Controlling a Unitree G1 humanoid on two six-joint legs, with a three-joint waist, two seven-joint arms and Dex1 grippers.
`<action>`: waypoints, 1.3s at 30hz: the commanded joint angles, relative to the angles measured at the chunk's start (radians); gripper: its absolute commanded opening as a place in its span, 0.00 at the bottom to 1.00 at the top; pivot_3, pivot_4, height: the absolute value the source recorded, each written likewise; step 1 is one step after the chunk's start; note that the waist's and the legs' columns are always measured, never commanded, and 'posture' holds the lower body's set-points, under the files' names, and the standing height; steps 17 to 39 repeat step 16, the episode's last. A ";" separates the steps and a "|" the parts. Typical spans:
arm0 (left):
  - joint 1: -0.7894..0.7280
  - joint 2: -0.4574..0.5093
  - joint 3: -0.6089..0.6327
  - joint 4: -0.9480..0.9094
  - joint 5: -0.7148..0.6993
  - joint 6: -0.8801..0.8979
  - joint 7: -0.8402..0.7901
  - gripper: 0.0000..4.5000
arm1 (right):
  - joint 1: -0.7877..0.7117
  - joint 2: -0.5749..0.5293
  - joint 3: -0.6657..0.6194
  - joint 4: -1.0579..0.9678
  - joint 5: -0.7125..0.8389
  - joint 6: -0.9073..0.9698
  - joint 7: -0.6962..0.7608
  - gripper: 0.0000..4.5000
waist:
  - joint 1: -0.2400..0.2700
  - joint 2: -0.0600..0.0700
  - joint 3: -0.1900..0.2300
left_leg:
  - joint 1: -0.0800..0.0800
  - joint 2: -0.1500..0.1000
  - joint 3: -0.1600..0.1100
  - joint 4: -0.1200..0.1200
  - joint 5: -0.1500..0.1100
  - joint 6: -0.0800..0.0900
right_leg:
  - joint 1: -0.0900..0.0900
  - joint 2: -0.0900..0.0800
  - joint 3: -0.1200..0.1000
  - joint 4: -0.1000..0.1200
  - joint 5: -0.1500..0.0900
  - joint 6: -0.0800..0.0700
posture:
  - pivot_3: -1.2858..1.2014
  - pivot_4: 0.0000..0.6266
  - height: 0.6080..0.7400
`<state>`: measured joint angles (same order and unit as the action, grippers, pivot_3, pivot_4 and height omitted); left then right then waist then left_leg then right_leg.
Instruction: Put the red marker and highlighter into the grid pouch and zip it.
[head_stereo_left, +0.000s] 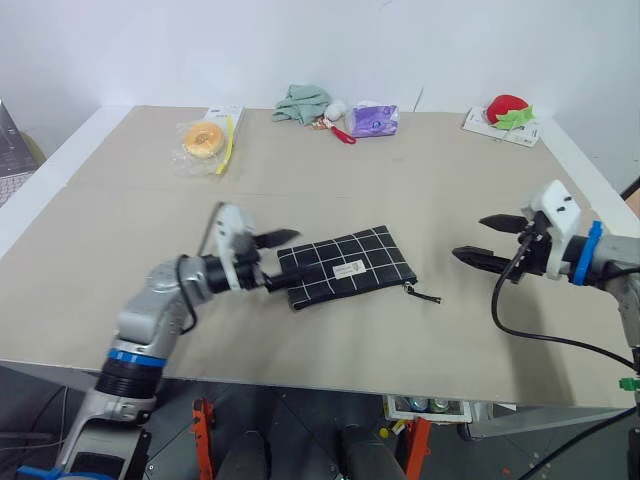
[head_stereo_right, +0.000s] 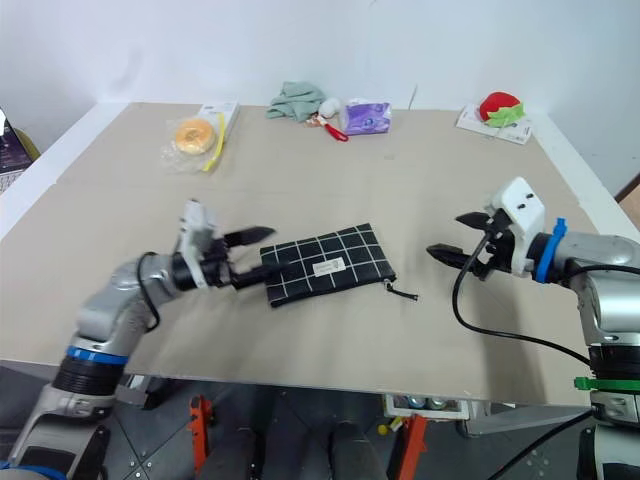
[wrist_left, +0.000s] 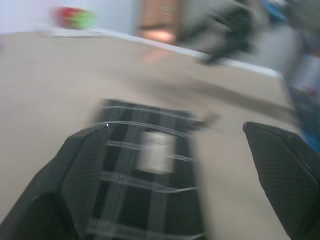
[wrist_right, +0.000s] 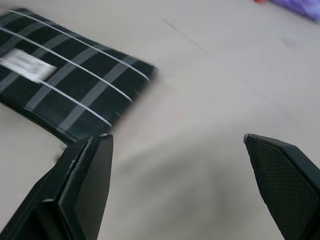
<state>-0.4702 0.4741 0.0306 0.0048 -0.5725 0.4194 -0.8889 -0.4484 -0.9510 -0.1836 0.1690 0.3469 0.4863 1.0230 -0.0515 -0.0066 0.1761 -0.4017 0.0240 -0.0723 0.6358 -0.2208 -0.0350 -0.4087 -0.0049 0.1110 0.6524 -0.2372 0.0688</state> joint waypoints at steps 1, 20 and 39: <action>0.068 0.111 0.125 -0.032 0.003 0.060 0.050 0.98 | 0.015 -0.038 -0.062 0.027 0.017 0.030 0.001 1.00 | -0.004 0.000 0.000 | 0.000 0.000 0.000 0.000 0.000 0.000 | 0.000 0.000 0.000 0.000 0.000 0.000 | 0.52 0.24 0.95; 0.178 0.390 0.218 0.051 0.072 0.042 -0.078 0.98 | 0.050 -0.046 -0.074 0.167 0.006 -0.029 0.021 1.00 | 0.000 -0.001 0.000 | 0.001 0.001 0.002 0.000 0.000 0.000 | 0.000 0.000 0.000 0.000 -0.001 -0.002 | 0.52 0.24 0.95; 0.178 0.390 0.218 0.051 0.072 0.042 -0.078 0.98 | 0.050 -0.046 -0.074 0.167 0.006 -0.029 0.021 1.00 | 0.000 -0.001 0.000 | 0.001 0.001 0.002 0.000 0.000 0.000 | 0.000 0.000 0.000 0.000 -0.001 -0.002 | 0.52 0.24 0.95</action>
